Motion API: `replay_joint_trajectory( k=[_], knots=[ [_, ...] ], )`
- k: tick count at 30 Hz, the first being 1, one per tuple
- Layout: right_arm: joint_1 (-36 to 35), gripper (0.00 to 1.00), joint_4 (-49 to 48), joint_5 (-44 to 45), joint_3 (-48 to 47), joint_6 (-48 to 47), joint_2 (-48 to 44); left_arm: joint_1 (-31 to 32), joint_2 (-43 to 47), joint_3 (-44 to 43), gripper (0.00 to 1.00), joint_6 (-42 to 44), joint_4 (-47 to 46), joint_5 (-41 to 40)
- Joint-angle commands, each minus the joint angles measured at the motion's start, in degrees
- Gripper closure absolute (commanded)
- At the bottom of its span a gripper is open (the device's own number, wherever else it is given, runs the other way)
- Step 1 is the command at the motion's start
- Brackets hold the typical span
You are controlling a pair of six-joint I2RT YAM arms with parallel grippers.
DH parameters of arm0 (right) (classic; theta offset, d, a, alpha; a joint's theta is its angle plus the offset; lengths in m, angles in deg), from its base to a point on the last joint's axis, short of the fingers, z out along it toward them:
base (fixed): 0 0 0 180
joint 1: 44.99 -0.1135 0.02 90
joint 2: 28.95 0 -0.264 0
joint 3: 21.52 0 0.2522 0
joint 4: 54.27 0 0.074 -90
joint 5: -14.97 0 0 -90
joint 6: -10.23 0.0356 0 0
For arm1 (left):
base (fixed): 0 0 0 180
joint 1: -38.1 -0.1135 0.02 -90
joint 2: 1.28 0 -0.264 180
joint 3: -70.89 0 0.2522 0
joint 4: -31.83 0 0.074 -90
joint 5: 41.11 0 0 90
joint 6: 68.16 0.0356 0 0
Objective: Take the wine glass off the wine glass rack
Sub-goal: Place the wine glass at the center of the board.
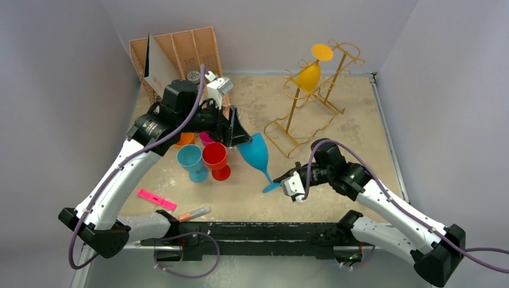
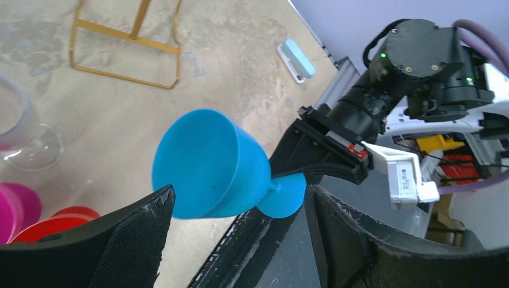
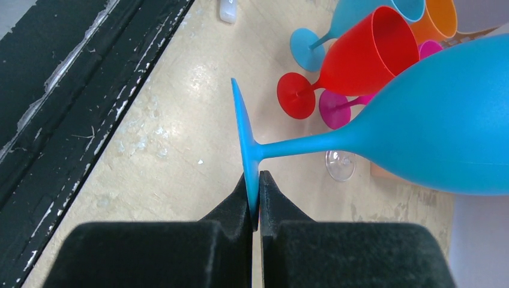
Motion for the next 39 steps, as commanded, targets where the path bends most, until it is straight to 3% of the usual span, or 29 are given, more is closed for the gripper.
replay_joint_trajectory(
  k=[1,8,14,22,32,39],
  knots=[
    [-0.8,1.00,-1.2,-2.4,0.7,-3.9,-1.7,-0.1,-2.1,-2.5,0.24,0.2,-1.3,9.6],
    [-0.9,1.00,-2.0,-2.4,1.1,-5.3,-1.5,0.0,-1.9,1.9,0.29,-0.9,-6.8,20.5],
    [-1.1,1.00,-1.4,-0.8,0.7,-6.3,-1.2,0.0,-3.6,2.9,0.34,-1.5,-5.6,20.8],
    [-1.2,1.00,-2.8,-0.4,1.0,-6.6,-0.5,1.0,-5.8,3.0,0.49,-0.4,-4.4,22.8],
    [-1.2,1.00,-3.4,1.7,0.8,-6.4,0.2,2.3,-4.6,1.5,1.00,1.7,-2.9,20.3],
    [-1.3,1.00,-3.9,1.7,1.1,-5.6,-0.2,2.5,-4.7,1.8,1.00,2.1,-2.4,20.1]
  ],
)
